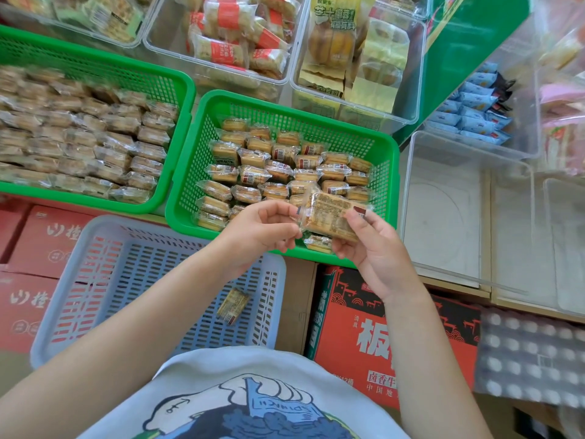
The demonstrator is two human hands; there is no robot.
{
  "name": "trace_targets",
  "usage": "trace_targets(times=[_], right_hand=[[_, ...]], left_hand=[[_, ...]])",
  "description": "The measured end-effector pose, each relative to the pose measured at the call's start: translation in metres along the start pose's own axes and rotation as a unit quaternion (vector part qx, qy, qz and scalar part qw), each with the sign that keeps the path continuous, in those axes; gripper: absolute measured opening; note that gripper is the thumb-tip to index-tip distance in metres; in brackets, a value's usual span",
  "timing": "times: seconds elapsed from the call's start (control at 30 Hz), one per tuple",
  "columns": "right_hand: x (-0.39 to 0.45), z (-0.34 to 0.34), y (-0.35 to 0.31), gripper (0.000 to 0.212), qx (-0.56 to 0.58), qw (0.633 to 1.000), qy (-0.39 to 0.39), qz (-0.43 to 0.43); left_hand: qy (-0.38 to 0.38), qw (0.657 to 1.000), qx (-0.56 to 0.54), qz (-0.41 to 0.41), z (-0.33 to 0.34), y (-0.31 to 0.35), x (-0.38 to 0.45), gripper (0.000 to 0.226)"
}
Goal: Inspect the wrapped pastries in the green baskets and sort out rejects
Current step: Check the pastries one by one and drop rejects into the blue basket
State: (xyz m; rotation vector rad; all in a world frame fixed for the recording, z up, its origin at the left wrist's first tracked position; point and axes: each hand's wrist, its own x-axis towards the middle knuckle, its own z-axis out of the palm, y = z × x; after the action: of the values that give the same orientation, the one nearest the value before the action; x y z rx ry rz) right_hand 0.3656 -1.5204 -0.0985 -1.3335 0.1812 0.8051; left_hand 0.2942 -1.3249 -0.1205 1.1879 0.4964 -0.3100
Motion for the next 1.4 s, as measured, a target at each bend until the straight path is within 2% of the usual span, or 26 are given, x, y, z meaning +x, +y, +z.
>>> trace_targets(times=[0.1, 0.23, 0.33, 0.43, 0.53, 0.57, 0.7, 0.83, 0.9, 0.97, 1.07, 1.2, 1.33, 1.4], right_hand=[[0.002, 0.001, 0.003, 0.027, -0.040, 0.999, 0.001, -0.032], [0.002, 0.009, 0.006, 0.046, -0.156, 0.985, -0.027, -0.075], [0.003, 0.017, 0.008, 0.035, -0.146, 0.986, -0.024, -0.081], [0.003, 0.026, 0.009, 0.033, -0.104, 0.992, 0.002, -0.076], [0.003, 0.032, 0.011, 0.010, -0.139, 0.983, 0.055, -0.109], [0.004, 0.032, 0.013, 0.006, -0.174, 0.973, 0.072, -0.130], [0.009, 0.030, 0.019, 0.018, -0.369, 0.896, 0.132, -0.208], [0.013, 0.026, 0.017, 0.020, -0.419, 0.847, 0.194, -0.262], [0.014, 0.023, 0.015, 0.024, -0.406, 0.857, 0.183, -0.260], [0.012, 0.023, 0.014, 0.028, -0.407, 0.872, 0.133, -0.237], [0.012, 0.020, 0.020, 0.018, -0.436, 0.868, 0.078, -0.223], [0.012, 0.017, 0.028, 0.018, -0.261, 0.946, 0.103, -0.165], [0.010, 0.018, 0.023, 0.006, -0.175, 0.966, 0.137, -0.133], [0.013, 0.014, 0.019, 0.012, -0.165, 0.974, 0.127, -0.094]], left_hand=[[-0.003, 1.000, 0.016, -0.025, -0.003, 0.000, 0.005, 0.031], [-0.049, 0.997, -0.051, -0.018, -0.003, -0.001, 0.005, 0.049], [-0.038, 0.996, -0.086, -0.010, -0.003, -0.003, 0.003, 0.042], [-0.056, 0.991, -0.118, -0.027, -0.007, -0.009, 0.002, 0.039], [-0.064, 0.986, -0.147, -0.041, -0.008, -0.013, 0.001, 0.048], [-0.063, 0.986, -0.147, -0.040, -0.007, -0.014, 0.002, 0.048], [-0.055, 0.993, -0.099, -0.031, -0.006, -0.013, 0.003, 0.050], [-0.050, 0.995, -0.082, -0.034, -0.002, -0.013, 0.003, 0.050], [-0.033, 0.992, -0.109, -0.046, 0.000, -0.014, 0.003, 0.048], [-0.012, 0.987, -0.152, -0.058, 0.000, -0.013, 0.003, 0.051], [-0.001, 0.983, -0.171, -0.067, -0.003, -0.013, 0.004, 0.052], [-0.006, 0.981, -0.177, -0.076, -0.003, -0.017, 0.005, 0.048], [0.010, 0.975, -0.204, -0.083, 0.001, -0.020, 0.010, 0.040], [0.014, 0.977, -0.200, -0.080, -0.002, -0.022, 0.014, 0.041]])
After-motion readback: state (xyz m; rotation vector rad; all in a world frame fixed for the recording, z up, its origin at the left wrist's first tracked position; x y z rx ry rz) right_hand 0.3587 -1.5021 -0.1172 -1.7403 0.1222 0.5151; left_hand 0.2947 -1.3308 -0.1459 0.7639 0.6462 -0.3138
